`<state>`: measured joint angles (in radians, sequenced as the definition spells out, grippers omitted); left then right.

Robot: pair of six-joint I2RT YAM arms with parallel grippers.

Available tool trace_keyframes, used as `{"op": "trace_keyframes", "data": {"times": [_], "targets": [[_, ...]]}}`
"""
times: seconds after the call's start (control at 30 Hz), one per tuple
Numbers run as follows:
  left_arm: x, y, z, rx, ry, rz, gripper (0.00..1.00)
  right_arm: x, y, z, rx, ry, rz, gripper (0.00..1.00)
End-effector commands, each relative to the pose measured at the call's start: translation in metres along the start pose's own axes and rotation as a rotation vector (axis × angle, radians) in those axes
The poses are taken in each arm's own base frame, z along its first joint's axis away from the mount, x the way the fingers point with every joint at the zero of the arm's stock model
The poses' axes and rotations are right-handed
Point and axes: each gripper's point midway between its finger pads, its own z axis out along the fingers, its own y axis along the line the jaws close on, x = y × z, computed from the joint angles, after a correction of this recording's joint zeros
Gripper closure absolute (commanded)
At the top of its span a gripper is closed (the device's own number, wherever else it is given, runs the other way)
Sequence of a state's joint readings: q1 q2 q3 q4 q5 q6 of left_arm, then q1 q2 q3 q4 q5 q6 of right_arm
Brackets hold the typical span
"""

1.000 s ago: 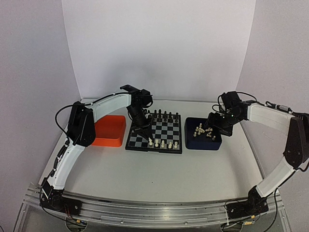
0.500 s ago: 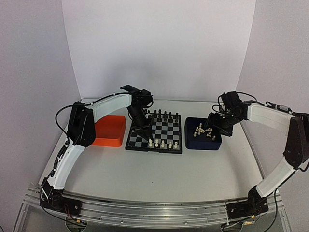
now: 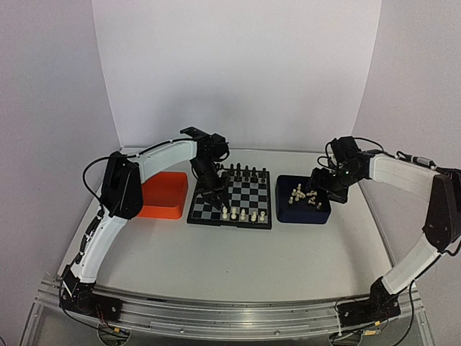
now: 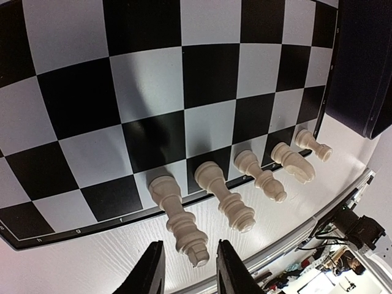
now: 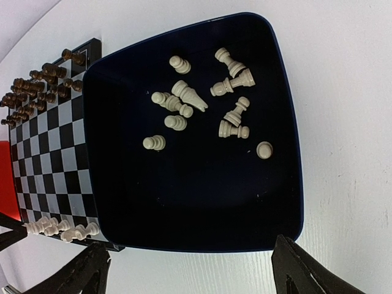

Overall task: Set up the chess pieces on the board
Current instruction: Place the chess piece on the chessboard, then pick up the chess piece from the storage box.

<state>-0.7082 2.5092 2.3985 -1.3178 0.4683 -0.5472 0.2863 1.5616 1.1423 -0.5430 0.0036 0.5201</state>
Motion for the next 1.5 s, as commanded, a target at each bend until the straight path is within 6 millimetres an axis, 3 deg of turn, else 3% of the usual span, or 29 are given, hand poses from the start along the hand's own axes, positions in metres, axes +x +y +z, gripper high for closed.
{"op": "trace_keyframes", "data": {"times": [0.0, 0.13, 0.23, 0.27, 0.33, 0.37, 0.5, 0.6, 0.67, 0.87, 1.17, 1.47], "targets": [[-0.003, -0.018, -0.039, 0.012, -0.103, 0.052, 0.68, 0.001, -0.003, -0.002, 0.008, 0.000, 0.005, 0.10], [-0.007, -0.027, -0.077, 0.000, -0.216, 0.074, 0.63, 0.000, -0.002, -0.003, 0.006, -0.003, 0.005, 0.10], [-0.011, -0.044, -0.119, 0.027, -0.350, 0.120, 0.49, -0.002, -0.001, -0.007, -0.001, -0.013, -0.004, 0.10], [-0.013, -0.049, -0.134, 0.031, -0.404, 0.137, 0.41, -0.003, 0.000, -0.008, -0.003, -0.017, -0.008, 0.10], [-0.015, -0.057, -0.173, 0.033, -0.536, 0.175, 0.07, -0.005, 0.000, -0.011, -0.004, -0.028, -0.019, 0.09], [-0.014, -0.061, -0.191, 0.038, -0.602, 0.194, 0.01, -0.006, 0.001, -0.012, -0.006, -0.033, -0.027, 0.09], [-0.010, -0.068, -0.254, 0.036, -0.834, 0.252, 0.00, -0.012, 0.004, -0.018, -0.011, -0.054, -0.070, 0.09], [-0.011, -0.052, -0.290, -0.042, -1.016, 0.218, 0.00, -0.017, 0.005, -0.022, -0.007, -0.074, -0.105, 0.08], [-0.012, -0.033, -0.304, -0.117, -1.109, 0.174, 0.00, -0.021, 0.006, -0.025, -0.003, -0.089, -0.132, 0.08], [-0.022, 0.012, -0.323, -0.178, -1.295, 0.086, 0.00, -0.030, 0.007, -0.028, 0.015, -0.114, -0.216, 0.08], [-0.069, 0.079, -0.298, -0.138, -1.246, 0.003, 0.00, -0.040, 0.010, -0.005, 0.042, -0.083, -0.262, 0.09], [-0.105, 0.103, -0.302, -0.106, -1.306, 0.034, 0.00, -0.058, 0.018, 0.038, 0.065, -0.037, -0.297, 0.09]]}}
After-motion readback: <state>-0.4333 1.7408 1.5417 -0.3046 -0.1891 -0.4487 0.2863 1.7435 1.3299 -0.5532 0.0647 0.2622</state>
